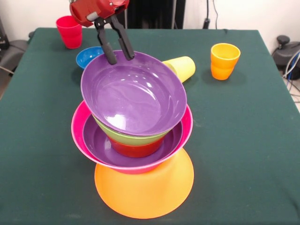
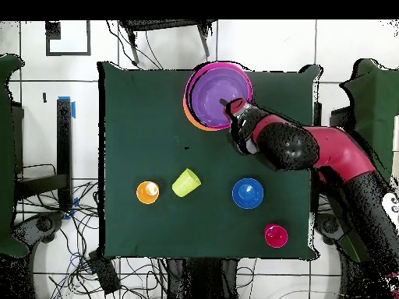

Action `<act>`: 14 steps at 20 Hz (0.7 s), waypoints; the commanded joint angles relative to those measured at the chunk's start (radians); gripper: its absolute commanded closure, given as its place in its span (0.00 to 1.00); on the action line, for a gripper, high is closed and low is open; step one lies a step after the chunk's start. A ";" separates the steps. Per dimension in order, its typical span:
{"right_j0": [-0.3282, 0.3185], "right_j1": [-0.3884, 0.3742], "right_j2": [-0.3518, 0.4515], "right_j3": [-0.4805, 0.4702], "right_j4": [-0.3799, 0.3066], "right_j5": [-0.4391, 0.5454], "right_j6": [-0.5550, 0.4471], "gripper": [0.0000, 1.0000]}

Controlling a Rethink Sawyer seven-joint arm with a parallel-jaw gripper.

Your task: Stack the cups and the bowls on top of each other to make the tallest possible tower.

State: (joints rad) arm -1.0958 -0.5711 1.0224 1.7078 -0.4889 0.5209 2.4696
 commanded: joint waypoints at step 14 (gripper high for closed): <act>0.027 0.085 -0.069 0.011 -0.102 -0.009 -0.181 0.00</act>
State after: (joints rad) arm -1.0986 -0.5334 1.0214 1.7076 -0.5097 0.5209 2.4696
